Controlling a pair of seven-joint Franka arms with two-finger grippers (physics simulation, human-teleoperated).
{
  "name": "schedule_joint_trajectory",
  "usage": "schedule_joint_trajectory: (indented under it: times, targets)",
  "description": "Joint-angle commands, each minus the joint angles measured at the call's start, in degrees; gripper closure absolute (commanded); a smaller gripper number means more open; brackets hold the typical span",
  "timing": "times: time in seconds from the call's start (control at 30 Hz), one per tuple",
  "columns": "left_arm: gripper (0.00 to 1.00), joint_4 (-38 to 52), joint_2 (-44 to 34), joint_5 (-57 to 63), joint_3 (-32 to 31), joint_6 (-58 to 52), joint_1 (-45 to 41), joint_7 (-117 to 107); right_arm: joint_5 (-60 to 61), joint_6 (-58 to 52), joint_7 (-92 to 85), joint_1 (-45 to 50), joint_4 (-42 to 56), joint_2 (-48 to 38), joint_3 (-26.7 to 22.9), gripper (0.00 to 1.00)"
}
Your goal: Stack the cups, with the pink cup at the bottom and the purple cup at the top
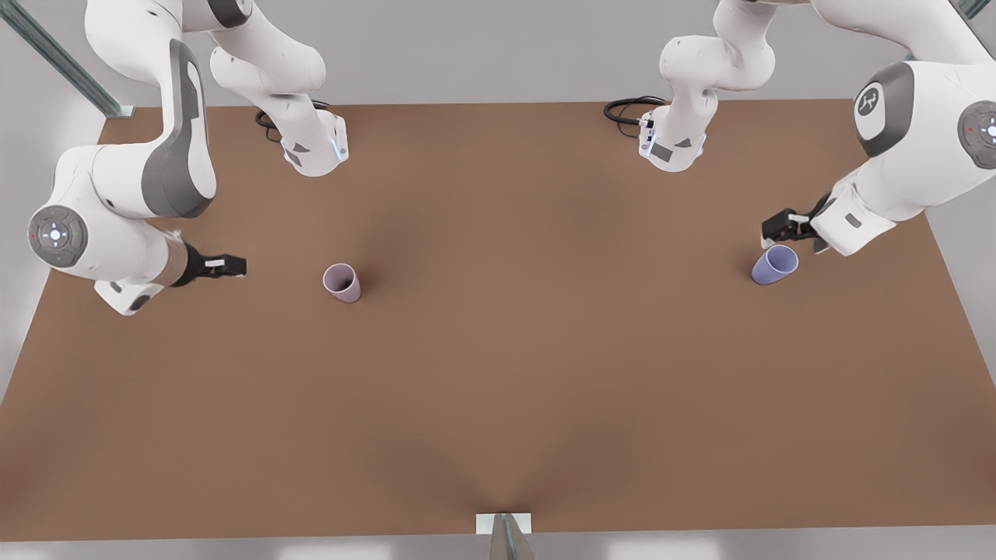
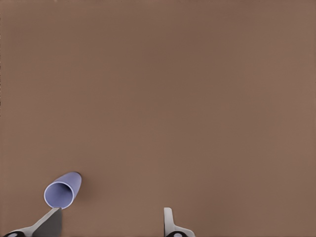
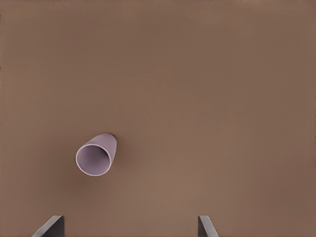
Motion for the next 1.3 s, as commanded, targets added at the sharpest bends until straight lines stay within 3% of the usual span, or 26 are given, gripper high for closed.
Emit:
schedule_joint_trajectory:
  times: [0.0,0.27,0.37,0.67,0.9,1.27]
  targets:
    - [0.0,0.0,-0.1,0.1,0.0,4.7,-0.1,2.0,0.0,4.5,-0.8,0.2,0.1,-0.1,0.0,0.0]
    - [0.0,-0.1,0.9,0.0,1.3,1.8,0.1,2.1,-0.1,6.0,-3.5,0.2,-2.2,0.8,0.4,0.0]
    - [0.0,-0.6,1.4,-0.1,1.3,1.7,0.1,2.4,0.0,19.0,-2.8,3.0,-14.8,-0.2,0.6,0.0]
    - [0.0,-0.3,2.1,0.1,1.3,0.8,0.1,2.2,0.0,33.6,11.5,7.6,-35.7,-5.7,1.8,0.0]
    - [0.0,-0.2,2.0,0.1,1.3,0.4,0.1,2.1,-0.1,44.5,16.1,7.5,-35.8,1.4,1.9,0.0]
    - [0.0,-0.1,1.7,-0.1,1.3,-0.4,0.2,2.2,-0.2,55.8,16.4,7.6,-44.4,1.1,1.9,0.03]
